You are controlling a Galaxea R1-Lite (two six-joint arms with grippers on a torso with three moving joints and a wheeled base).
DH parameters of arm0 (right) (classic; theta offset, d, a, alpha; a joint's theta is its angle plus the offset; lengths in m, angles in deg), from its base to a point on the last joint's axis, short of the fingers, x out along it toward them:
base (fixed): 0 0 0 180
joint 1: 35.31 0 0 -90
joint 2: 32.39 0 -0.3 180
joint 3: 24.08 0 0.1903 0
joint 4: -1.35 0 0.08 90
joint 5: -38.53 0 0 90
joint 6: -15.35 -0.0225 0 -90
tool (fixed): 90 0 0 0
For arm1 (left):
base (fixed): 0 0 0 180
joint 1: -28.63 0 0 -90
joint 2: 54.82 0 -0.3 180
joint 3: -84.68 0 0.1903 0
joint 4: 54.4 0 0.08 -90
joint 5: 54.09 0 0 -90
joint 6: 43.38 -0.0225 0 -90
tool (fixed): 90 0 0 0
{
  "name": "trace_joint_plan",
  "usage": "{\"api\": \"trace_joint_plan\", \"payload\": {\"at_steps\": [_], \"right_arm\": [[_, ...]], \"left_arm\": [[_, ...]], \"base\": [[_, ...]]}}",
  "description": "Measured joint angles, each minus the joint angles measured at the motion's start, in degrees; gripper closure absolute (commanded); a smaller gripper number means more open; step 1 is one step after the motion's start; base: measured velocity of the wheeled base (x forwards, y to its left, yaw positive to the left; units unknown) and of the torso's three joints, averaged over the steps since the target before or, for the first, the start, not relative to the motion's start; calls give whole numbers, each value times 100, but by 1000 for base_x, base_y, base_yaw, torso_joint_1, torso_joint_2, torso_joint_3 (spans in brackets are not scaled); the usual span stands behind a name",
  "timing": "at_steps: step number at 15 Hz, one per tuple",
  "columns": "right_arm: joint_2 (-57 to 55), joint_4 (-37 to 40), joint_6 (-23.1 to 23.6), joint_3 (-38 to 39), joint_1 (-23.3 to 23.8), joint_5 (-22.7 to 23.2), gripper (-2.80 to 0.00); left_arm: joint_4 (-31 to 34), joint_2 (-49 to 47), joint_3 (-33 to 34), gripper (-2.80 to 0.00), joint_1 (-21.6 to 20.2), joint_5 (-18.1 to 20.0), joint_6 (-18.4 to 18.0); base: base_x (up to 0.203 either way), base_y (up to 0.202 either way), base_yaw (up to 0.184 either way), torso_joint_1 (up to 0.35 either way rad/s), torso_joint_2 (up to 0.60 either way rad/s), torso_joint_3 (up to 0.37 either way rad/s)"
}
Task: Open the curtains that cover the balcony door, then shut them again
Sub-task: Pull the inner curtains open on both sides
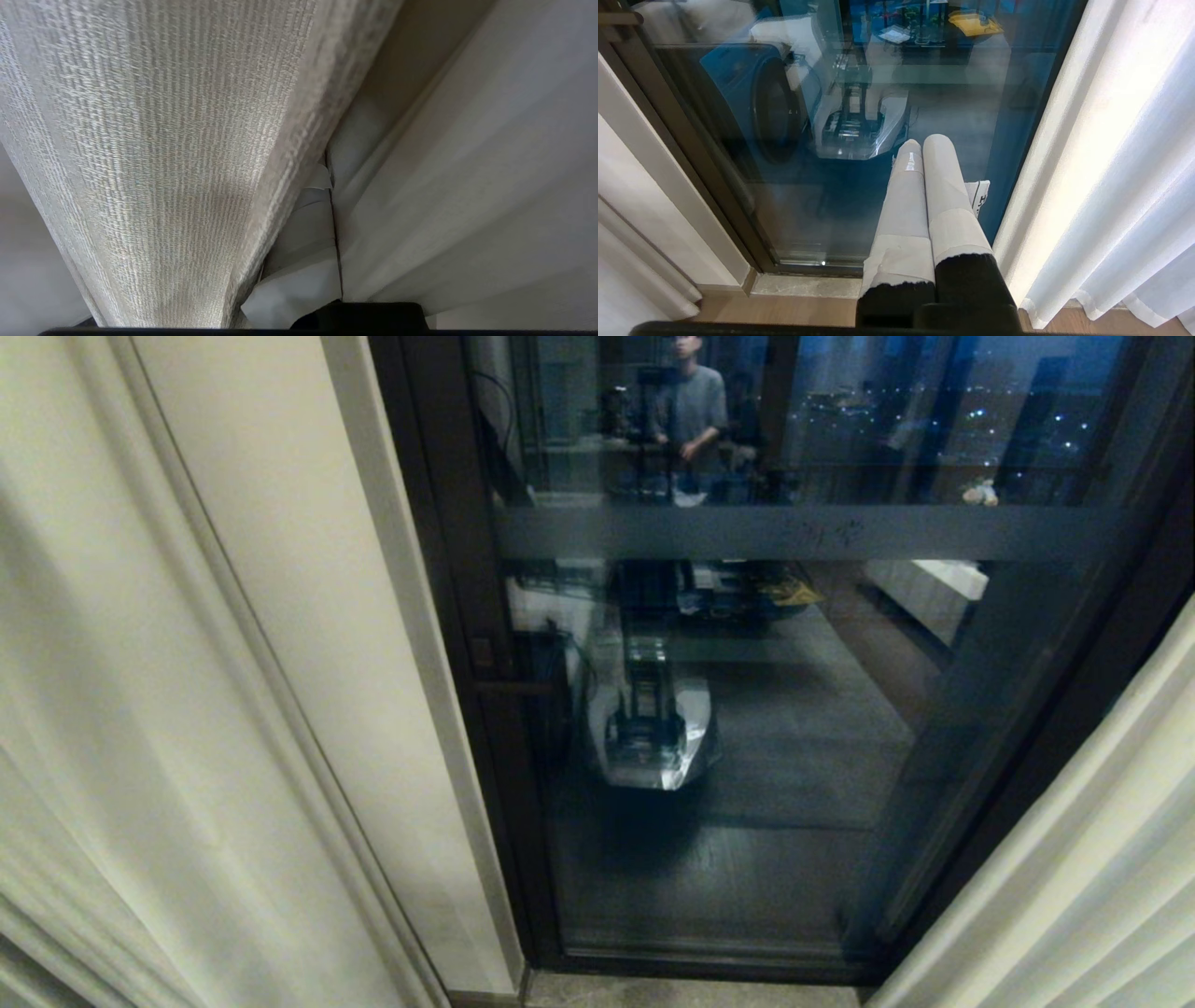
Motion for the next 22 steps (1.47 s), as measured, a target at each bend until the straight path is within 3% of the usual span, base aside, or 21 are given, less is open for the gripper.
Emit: {"api": "trace_joint_plan", "payload": {"at_steps": [11, 18, 19, 22], "right_arm": [[0, 0, -1, 0, 0, 0, 0], [0, 0, 1, 0, 0, 2, 0], [0, -2, 1, 0, 0, 0, 0], [0, 0, 1, 0, 0, 1, 0]], "left_arm": [[56, 802, 216, 0, 687, 1, -82], [169, 1085, 251, 0, 866, 3, -124], [169, 1102, 263, -280, 868, 1, -129], [165, 1169, 330, -280, 869, 1, -126]], "base": [[0, 0, 0, 0, 0, 0], [0, 0, 0, 0, 0, 0], [0, 0, 0, 0, 0, 0], [0, 0, 0, 0, 0, 0]]}}
